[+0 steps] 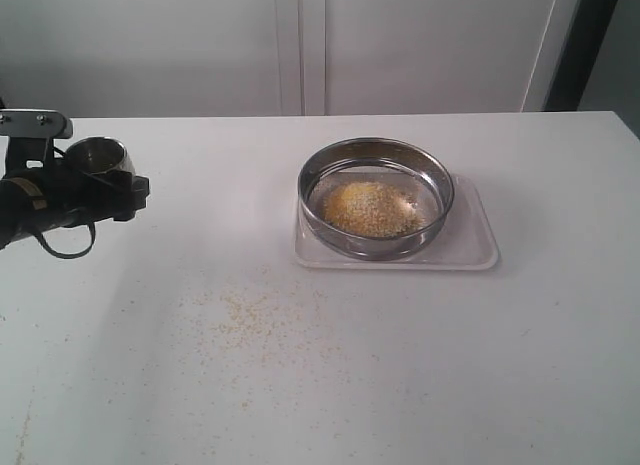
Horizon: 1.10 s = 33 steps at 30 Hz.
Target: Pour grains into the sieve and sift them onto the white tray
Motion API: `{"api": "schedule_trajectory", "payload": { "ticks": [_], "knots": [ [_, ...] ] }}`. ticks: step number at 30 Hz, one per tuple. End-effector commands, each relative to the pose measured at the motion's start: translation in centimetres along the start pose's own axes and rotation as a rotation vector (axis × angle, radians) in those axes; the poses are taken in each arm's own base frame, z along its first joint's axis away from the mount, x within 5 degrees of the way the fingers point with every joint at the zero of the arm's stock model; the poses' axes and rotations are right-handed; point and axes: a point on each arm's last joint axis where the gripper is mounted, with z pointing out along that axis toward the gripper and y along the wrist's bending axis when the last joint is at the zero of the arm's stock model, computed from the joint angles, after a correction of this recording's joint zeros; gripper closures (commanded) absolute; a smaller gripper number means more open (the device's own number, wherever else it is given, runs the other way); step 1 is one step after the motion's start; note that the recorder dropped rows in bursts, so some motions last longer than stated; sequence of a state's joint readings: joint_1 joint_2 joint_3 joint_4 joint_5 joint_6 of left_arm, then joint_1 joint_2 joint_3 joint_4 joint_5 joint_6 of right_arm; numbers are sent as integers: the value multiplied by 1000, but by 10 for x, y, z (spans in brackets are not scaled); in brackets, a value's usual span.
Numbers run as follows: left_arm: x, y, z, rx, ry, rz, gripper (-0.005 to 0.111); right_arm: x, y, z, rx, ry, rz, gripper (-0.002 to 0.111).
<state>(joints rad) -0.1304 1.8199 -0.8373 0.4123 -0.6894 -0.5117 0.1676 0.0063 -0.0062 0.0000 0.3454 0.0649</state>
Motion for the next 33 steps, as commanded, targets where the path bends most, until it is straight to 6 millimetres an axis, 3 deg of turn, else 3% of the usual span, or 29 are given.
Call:
{"api": "schedule_trajectory", "payload": {
  "ticks": [1,14,28,33],
  "knots": [
    [-3,-8,14,37,-16,0,107,2,-1,0,10,-3,-4,108],
    [-3,-11,49,51,-7,20,107,2,-1,0,10,-3,-4,108],
    [5,-12,59,70,9,35,107,2,-1,0,10,-3,-4,108],
    [18,-11,67,81,22,27,107,2,-1,0,10,-3,-4,108]
  ]
}}
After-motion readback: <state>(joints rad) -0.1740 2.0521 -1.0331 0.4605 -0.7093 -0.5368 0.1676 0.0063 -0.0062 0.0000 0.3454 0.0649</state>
